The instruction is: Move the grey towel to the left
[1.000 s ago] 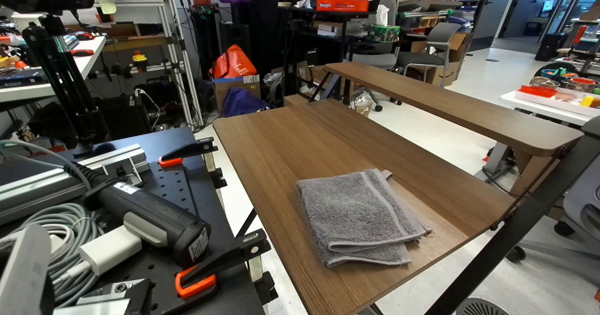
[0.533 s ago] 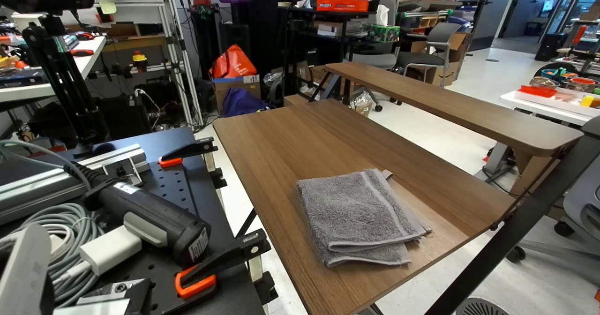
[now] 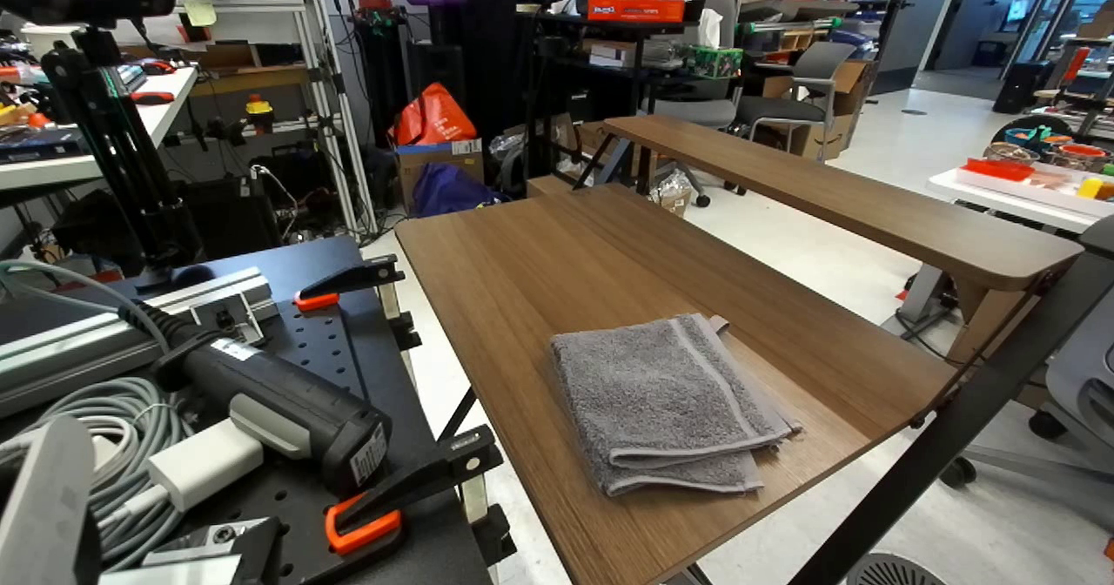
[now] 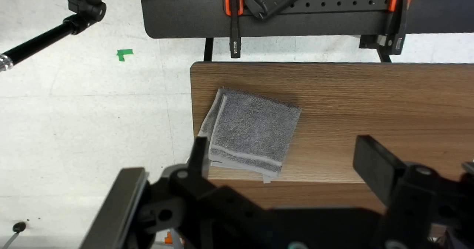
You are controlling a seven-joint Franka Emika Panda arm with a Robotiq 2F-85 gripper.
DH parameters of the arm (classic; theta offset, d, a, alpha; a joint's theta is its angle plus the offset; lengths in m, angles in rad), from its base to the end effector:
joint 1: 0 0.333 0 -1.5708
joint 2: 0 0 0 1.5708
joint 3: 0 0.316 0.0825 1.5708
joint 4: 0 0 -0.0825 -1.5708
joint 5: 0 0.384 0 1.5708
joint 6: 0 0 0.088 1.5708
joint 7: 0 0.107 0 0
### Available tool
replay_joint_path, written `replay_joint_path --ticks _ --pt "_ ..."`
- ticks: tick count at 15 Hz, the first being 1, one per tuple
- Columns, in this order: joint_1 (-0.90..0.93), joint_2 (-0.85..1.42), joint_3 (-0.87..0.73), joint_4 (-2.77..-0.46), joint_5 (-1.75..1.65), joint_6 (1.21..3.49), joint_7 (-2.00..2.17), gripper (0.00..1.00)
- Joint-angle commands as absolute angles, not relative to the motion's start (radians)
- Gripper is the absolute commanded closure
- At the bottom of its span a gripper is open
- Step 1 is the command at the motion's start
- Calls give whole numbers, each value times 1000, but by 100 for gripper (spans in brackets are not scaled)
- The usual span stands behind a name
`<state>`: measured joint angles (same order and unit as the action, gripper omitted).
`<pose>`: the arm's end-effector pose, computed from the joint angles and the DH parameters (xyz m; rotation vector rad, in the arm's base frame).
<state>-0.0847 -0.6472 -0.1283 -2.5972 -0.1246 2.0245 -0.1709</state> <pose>0.3494 -0.0841 0.4672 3.0906 0.0487 0.0999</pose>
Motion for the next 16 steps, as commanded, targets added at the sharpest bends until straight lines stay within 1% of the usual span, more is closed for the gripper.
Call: replay_joint_path --ticks 1,4,9,13,16 --pt "-85 -647 -127 -2595 -124 2022 -171 0" --pt "-85 -647 -127 -2595 -124 2022 -171 0" --pt "-94 -605 -115 -2588 -126 2104 -111 0" --pt "-98 -509 -114 -2566 -122 2189 -70 0" --pt "-95 -403 -126 -2548 -101 2302 -49 0"
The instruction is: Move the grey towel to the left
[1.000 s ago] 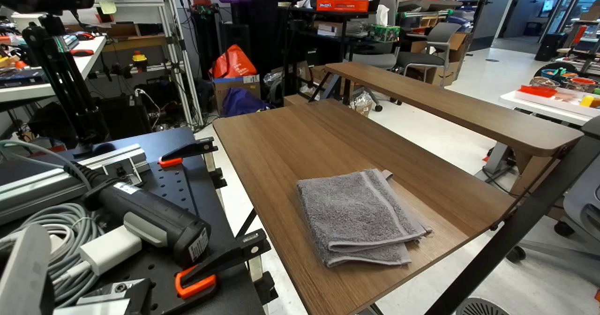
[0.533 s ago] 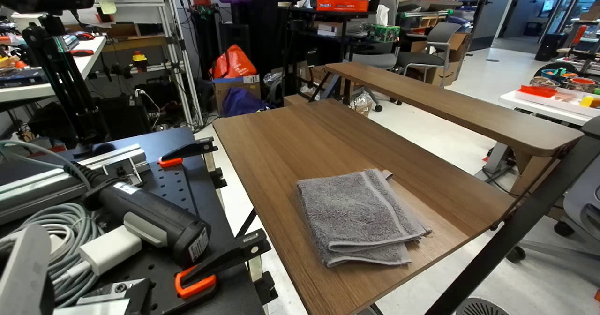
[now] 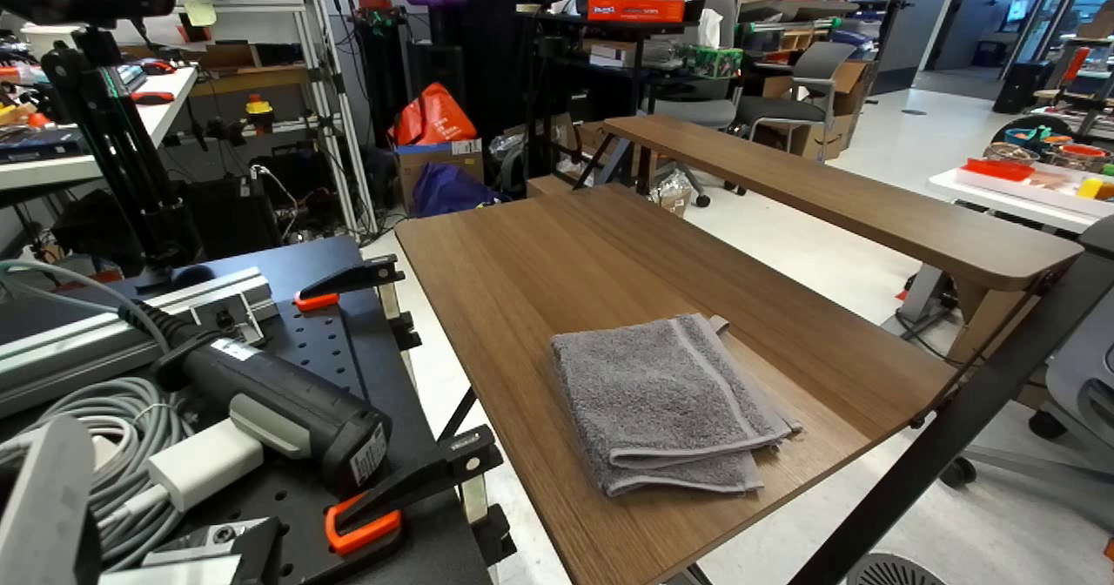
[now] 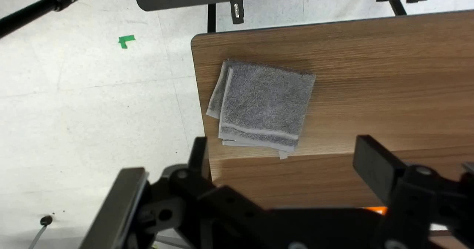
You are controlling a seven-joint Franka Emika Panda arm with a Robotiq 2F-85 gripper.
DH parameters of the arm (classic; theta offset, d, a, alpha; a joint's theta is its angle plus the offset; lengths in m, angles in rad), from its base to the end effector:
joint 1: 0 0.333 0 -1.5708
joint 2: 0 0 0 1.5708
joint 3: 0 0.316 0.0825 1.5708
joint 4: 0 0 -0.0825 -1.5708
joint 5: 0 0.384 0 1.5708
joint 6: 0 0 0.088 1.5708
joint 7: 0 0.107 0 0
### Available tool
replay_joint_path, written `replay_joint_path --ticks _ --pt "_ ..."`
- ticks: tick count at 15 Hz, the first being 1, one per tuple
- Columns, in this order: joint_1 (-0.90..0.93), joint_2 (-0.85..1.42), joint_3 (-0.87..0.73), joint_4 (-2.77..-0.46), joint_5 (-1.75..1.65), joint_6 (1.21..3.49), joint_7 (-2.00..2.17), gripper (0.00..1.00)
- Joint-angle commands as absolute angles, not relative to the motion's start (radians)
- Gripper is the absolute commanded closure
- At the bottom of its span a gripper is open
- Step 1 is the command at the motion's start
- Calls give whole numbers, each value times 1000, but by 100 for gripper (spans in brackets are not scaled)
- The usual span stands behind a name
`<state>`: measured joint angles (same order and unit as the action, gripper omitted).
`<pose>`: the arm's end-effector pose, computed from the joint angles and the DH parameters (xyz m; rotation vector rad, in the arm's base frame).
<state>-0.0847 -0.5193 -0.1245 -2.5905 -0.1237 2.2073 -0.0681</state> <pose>0.3841 -0.0861 0.4408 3.0741 -0.0954 0.1969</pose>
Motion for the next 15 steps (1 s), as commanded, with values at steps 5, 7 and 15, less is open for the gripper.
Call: replay_joint_path --ticks 5,7,15 --pt "-89 -183 -159 -2530 -13 2480 -62 0" --pt "-94 -71 -164 -2513 19 2543 -60 0" --pt "-110 370 -121 -2336 86 2695 -3 0"
